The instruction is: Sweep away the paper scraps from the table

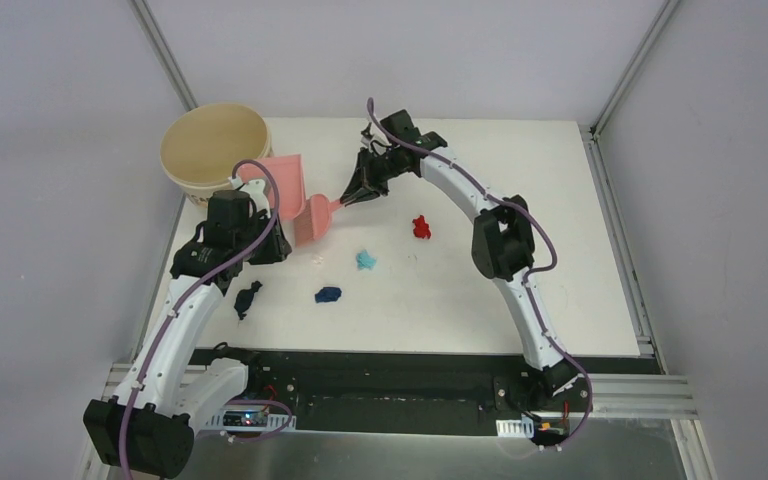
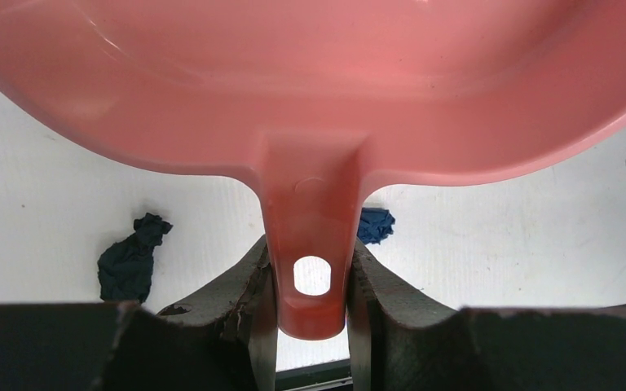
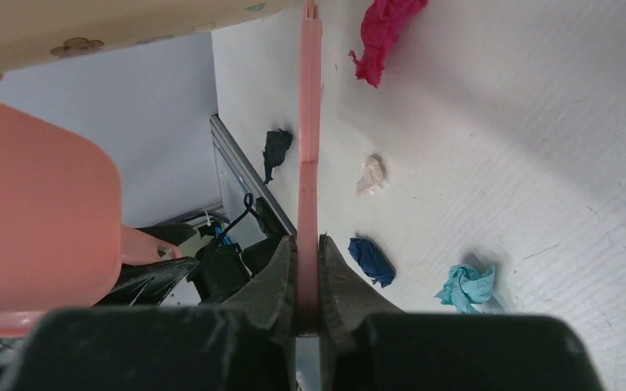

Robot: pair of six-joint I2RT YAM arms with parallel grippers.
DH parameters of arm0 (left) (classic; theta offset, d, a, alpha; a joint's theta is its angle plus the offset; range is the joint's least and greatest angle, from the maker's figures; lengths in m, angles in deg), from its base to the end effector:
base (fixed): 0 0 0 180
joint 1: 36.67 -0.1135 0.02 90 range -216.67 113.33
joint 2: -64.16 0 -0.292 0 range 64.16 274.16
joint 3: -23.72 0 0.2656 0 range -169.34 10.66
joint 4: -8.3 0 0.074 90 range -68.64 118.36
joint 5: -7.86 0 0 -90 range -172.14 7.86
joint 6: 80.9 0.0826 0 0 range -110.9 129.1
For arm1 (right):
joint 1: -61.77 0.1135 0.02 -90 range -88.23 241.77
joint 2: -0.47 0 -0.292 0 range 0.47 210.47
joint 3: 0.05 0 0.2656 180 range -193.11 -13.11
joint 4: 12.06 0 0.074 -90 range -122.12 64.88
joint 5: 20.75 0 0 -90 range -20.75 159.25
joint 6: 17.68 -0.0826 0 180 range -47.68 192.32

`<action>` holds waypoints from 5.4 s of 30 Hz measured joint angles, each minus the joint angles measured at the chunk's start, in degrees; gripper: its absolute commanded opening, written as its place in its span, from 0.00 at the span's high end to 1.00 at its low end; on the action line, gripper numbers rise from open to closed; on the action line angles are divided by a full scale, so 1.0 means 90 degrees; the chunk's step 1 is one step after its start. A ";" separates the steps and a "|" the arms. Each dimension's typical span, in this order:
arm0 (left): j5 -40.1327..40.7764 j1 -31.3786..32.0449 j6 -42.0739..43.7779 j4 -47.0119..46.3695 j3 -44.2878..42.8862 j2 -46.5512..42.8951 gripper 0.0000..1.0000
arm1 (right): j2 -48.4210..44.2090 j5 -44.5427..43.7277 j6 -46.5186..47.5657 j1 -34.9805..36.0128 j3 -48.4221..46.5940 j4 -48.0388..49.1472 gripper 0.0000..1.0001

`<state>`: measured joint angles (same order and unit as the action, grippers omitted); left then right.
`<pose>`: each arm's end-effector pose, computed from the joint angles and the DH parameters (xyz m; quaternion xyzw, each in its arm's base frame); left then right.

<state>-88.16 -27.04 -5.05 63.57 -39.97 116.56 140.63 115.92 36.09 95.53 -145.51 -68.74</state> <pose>0.2102 -0.0444 0.2884 -0.0157 0.9193 -0.1277 0.3720 0.4573 0.3780 0.2230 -0.1123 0.8692 0.4804 0.0343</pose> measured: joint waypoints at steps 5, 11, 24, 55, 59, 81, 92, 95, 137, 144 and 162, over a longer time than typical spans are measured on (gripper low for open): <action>-0.0078 -0.0078 0.0000 -0.0002 0.0000 0.0051 1.00 | 0.0044 -0.0682 0.0199 0.0272 -0.0002 -0.0265 1.00; -0.0180 -0.0083 0.0000 -0.0005 0.0000 0.0053 1.00 | -0.0279 -0.1705 0.0818 0.0452 0.0687 -0.0512 1.00; -0.0391 -0.0083 0.0002 -0.0010 0.0000 0.0051 1.00 | -0.3844 -0.3211 0.2467 -0.0347 0.3772 -0.1280 1.00; -0.0617 -0.0083 0.0002 -0.0015 0.0000 0.0012 1.00 | -0.2249 -0.1392 0.3487 0.0930 0.2538 -0.1656 1.00; -0.0787 -0.0083 0.0005 -0.0036 0.0002 0.0119 1.00 | -0.2647 -0.1664 0.3684 0.0425 0.3038 -0.1625 1.00; -0.1151 0.1593 0.0311 0.1124 -0.1960 0.2620 1.00 | -0.6499 -0.2659 0.4864 -0.1936 0.4420 -0.2227 1.00; -0.0512 0.3400 0.0508 0.3004 -0.3036 0.3643 1.00 | -0.7463 -0.4182 0.6458 -0.1933 0.5741 -0.2312 1.00; -0.0423 0.3927 0.0464 0.3456 -0.2696 0.3670 1.00 | -0.7597 -0.4413 0.6693 -0.1933 0.5746 -0.2334 1.00; 0.0117 0.5355 -0.0330 0.3347 -0.2693 0.6101 1.00 | -0.3762 -0.5017 0.6819 0.0755 0.3665 -0.1928 1.00; 0.0299 0.5413 -0.0267 0.3376 -0.2790 0.6203 1.00 | -0.5083 -0.3383 0.6445 0.0736 0.4495 -0.2555 1.00; 0.0942 0.5374 -0.0782 0.3293 -0.2533 0.5265 1.00 | -0.5518 -0.3699 0.6147 -0.0466 0.3849 -0.2642 1.00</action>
<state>-79.68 21.33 -12.09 93.21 -62.77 163.95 90.97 82.64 91.41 91.33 -110.86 -92.52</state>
